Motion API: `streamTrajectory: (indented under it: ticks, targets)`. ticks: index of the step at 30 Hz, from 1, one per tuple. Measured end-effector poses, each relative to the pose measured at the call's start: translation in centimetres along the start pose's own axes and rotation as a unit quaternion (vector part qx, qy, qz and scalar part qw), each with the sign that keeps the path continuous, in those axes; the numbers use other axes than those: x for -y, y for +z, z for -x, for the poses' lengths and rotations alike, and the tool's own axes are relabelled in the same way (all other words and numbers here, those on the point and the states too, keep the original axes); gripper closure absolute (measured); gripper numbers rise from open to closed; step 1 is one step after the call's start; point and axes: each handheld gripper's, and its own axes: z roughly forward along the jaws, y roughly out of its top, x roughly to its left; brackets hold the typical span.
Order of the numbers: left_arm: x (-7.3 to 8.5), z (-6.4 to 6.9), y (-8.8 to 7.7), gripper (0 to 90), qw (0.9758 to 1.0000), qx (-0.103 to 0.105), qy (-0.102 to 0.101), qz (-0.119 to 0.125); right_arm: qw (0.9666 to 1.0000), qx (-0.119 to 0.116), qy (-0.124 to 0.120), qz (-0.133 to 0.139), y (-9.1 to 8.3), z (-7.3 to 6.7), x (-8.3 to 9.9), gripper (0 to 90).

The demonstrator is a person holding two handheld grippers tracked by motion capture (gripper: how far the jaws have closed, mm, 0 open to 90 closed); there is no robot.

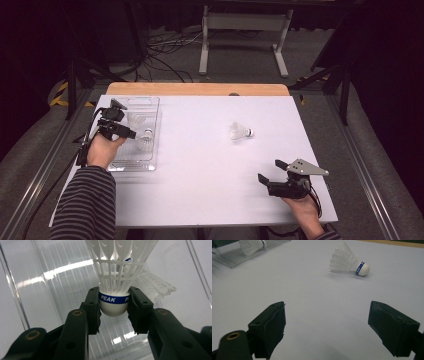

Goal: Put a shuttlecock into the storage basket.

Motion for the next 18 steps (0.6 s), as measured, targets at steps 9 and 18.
streamTrajectory:
  ticks: [9, 18]
  targets:
    - [-0.18, -0.3, 0.59, 64.4, 0.9998, -0.011, -0.011, -0.012, 1.0, -0.002, -0.001, 0.0, 0.0, 0.0, 0.0, 15.3]
    - [-0.25, -0.39, 0.84, 64.3, 0.9997, -0.013, -0.013, -0.016, 1.0, -0.001, -0.001, -0.001, -0.01, -0.01, 0.0, 15.3]
